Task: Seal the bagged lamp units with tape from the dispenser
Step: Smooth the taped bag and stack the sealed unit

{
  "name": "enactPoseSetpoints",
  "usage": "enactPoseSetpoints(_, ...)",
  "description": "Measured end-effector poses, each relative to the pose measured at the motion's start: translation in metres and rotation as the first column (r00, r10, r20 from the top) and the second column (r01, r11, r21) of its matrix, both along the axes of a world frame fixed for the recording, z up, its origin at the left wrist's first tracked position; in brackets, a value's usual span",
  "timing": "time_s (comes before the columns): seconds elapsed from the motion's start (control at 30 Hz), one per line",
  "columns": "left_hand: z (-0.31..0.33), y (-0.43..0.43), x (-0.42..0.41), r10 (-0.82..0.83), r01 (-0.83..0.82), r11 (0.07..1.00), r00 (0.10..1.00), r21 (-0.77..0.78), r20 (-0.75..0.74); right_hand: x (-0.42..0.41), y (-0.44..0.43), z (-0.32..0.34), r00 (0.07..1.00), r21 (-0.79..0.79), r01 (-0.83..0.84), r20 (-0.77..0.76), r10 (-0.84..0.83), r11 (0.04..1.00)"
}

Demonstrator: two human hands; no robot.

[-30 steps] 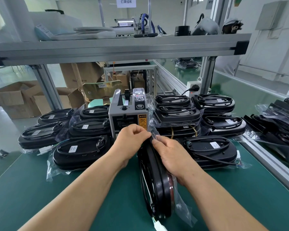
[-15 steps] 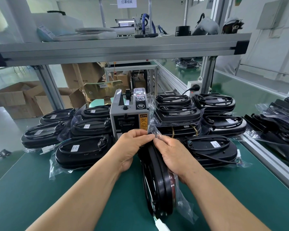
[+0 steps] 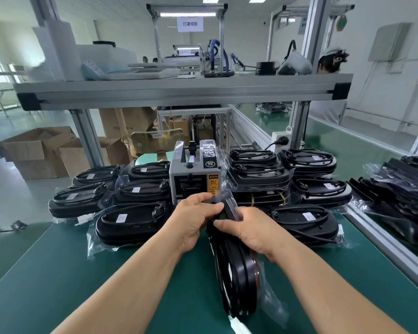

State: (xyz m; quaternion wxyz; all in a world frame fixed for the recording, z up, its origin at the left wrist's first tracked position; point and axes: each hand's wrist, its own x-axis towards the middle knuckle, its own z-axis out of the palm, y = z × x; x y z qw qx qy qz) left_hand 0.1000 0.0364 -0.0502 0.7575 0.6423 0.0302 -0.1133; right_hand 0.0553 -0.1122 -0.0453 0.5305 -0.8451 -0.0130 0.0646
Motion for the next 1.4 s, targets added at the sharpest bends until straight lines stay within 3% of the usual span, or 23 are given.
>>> enactPoseSetpoints(0.13, 0.012, 0.005, -0.018, 0.024, -0.047, 0.995, 0.970, 0.089, 0.242, -0.013, -0.001, -0.003, 0.985, 0.137, -0.016, 0.174, -0.008, 0.990)
enactPoseSetpoints(0.27, 0.027, 0.005, -0.044, 0.084, -0.266, 0.914, 0.864, 0.307, 0.497, -0.028, 0.008, -0.015, 0.931, 0.449, -0.146, 0.365, -0.032, 0.882)
enactPoseSetpoints(0.33, 0.025, 0.004, -0.058, 0.077, -0.311, 0.867, 0.856, 0.390, 0.511, -0.034, 0.011, -0.026, 0.916, 0.532, -0.162, 0.394, -0.074, 0.831)
enactPoseSetpoints(0.43, 0.016, 0.006, -0.074, 0.050, -0.223, 0.902, 0.904, 0.369, 0.425, -0.049, 0.009, -0.031, 0.909, 0.577, -0.148, 0.398, -0.119, 0.803)
enactPoseSetpoints(0.57, 0.008, 0.002, -0.093, -0.006, -0.145, 0.937, 0.904, 0.318, 0.429, -0.065, 0.008, -0.019, 0.883, 0.480, -0.002, 0.413, -0.225, 0.877)
enactPoseSetpoints(0.67, 0.005, -0.005, -0.106, -0.033, -0.182, 0.918, 0.850, 0.353, 0.525, -0.073, 0.011, -0.005, 0.832, 0.232, 0.197, 0.475, -0.287, 0.953)
enactPoseSetpoints(0.87, 0.006, -0.007, -0.116, -0.096, -0.259, 0.853, 0.776, 0.454, 0.624, -0.084, 0.017, 0.004, 0.762, -0.073, 0.352, 0.601, -0.241, 0.933)
enactPoseSetpoints(0.93, 0.002, -0.004, -0.118, -0.107, -0.259, 0.846, 0.775, 0.467, 0.623, -0.087, 0.019, 0.006, 0.722, -0.098, 0.393, 0.648, -0.241, 0.914)
enactPoseSetpoints(0.97, 0.001, -0.003, -0.119, -0.115, -0.256, 0.842, 0.775, 0.474, 0.622, -0.088, 0.019, 0.005, 0.713, -0.025, 0.385, 0.642, -0.281, 0.922)
enactPoseSetpoints(1.03, -0.001, -0.001, -0.121, -0.136, -0.250, 0.835, 0.770, 0.491, 0.624, -0.092, 0.019, 0.006, 0.763, 0.293, 0.305, 0.495, -0.417, 0.906)
enactPoseSetpoints(1.13, -0.004, 0.005, -0.121, -0.152, -0.243, 0.831, 0.766, 0.500, 0.624, -0.096, 0.020, 0.006, 0.835, 0.622, 0.228, 0.270, -0.479, 0.749)
enactPoseSetpoints(1.2, -0.004, 0.009, -0.121, -0.165, -0.235, 0.831, 0.762, 0.505, 0.627, -0.100, 0.021, 0.005, 0.844, 0.686, 0.204, 0.239, -0.481, 0.699)
enactPoseSetpoints(1.4, -0.004, 0.013, -0.118, -0.170, -0.229, 0.826, 0.771, 0.516, 0.614, -0.101, 0.024, 0.005, 0.875, 0.664, 0.149, 0.257, -0.411, 0.733)
